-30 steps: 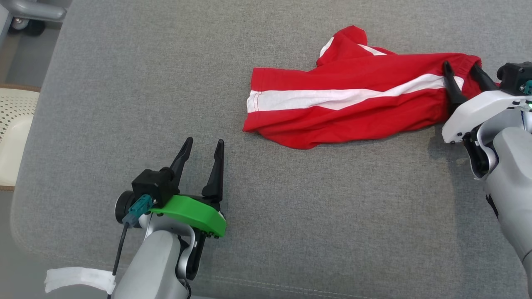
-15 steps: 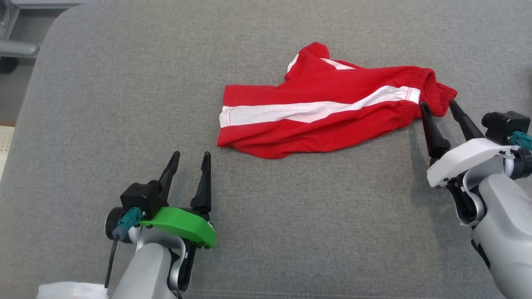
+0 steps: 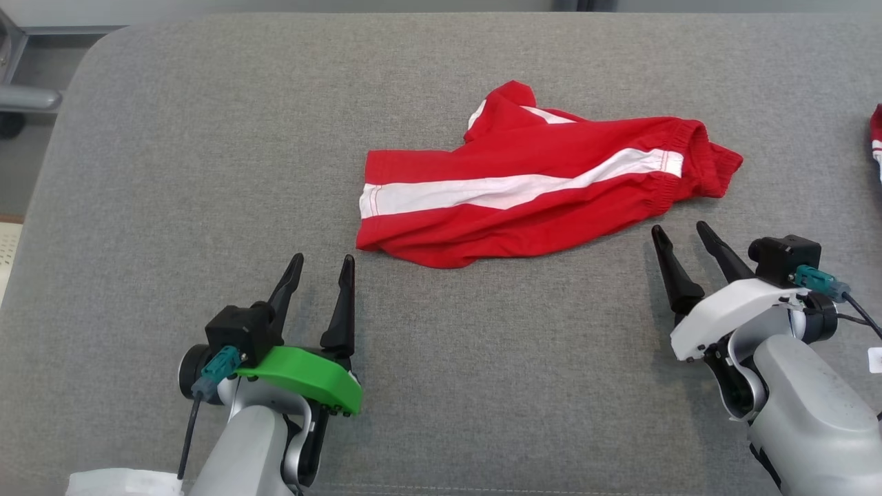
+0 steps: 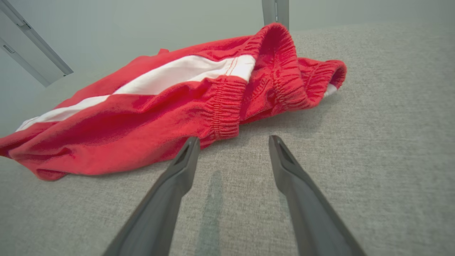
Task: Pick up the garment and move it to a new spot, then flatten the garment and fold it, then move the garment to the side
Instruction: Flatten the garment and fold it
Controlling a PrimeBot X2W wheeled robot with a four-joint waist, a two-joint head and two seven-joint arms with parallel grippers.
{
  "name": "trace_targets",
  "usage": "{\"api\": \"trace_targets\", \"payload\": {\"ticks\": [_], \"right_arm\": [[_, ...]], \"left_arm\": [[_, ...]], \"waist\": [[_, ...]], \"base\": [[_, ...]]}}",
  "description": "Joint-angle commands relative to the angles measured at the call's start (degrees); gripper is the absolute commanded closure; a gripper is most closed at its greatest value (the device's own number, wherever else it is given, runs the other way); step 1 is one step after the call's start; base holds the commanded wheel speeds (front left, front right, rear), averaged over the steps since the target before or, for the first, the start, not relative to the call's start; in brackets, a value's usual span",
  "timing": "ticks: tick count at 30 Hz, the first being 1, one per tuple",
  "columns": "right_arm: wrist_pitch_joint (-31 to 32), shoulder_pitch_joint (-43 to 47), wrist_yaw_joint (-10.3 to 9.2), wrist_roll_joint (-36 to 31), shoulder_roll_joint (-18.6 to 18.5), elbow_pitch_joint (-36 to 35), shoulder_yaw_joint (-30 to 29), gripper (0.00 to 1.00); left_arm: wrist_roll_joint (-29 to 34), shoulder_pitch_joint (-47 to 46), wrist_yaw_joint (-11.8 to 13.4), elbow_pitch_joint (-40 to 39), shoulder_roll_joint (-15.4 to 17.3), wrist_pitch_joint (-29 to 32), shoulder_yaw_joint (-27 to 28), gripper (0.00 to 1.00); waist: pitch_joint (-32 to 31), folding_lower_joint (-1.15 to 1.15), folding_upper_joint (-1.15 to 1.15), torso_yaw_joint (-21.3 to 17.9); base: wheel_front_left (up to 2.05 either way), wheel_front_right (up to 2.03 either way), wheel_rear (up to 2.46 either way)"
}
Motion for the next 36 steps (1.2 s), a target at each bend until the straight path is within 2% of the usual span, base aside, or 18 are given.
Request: {"api": "trace_targets", "payload": {"ticks": [1, 10, 16, 17, 18, 19, 27, 36], "right_arm": [[0.01, -0.05, -0.07, -0.25, 0.1, 0.95, -0.09, 0.0], [0.01, -3.14, -0.07, 0.56, 2.18, 4.66, -1.77, 0.0], [0.01, -3.57, -0.07, 1.6, 3.42, 5.8, -1.53, 0.0], [0.02, -3.66, -0.06, 1.71, 3.45, 6.01, -1.37, 0.21], [0.02, -3.74, -0.05, 1.64, 3.48, 6.01, -1.13, 0.69], [0.02, -3.75, -0.05, 1.92, 3.65, 5.67, -1.29, 1.0], [0.01, -0.29, -0.05, 2.52, 2.64, 2.43, -2.58, 1.0], [0.01, 7.37, -0.05, 4.13, -0.31, -0.33, 0.0, 1.0]], "left_arm": [[-0.17, 0.67, -0.2, -0.12, 0.15, 0.02, -0.17, 0.0], [-0.13, -0.15, -0.3, -0.32, 0.16, 0.02, -1.54, 0.0], [0.03, 0.2, -0.42, -0.69, 0.14, 0.02, -2.0, 0.0], [0.03, 0.32, -0.38, -0.78, 0.14, 0.02, -2.03, 0.0], [0.02, 0.42, -0.34, -0.83, 0.14, 0.02, -2.05, 0.0], [0.02, 0.47, -0.32, -0.84, 0.14, 0.02, -2.01, 0.0], [0.48, 1.35, -0.51, -0.36, 0.15, 0.02, -1.48, 0.0], [1.12, 3.39, -1.03, 0.83, 0.16, 0.02, -0.74, 0.0]], "waist": [[0.32, 0.0, 0.0, 0.76], [2.22, 0.0, 0.0, 4.87], [2.6, 0.0, 0.0, 6.22], [2.63, 0.0, 0.0, 6.29], [2.65, 0.0, 0.0, 6.31], [2.67, 0.0, 0.0, 6.28], [1.21, 0.0, 0.0, 4.53], [-3.4, 0.0, 0.0, 0.95]], "base": [[0.0, 0.0, 0.0], [0.0, 0.0, 0.0], [0.0, 0.0, 0.0], [0.0, 0.0, 0.0], [0.0, 0.0, 0.0], [0.0, 0.0, 0.0], [0.0, 0.0, 0.0], [0.0, 0.0, 0.0]]}}
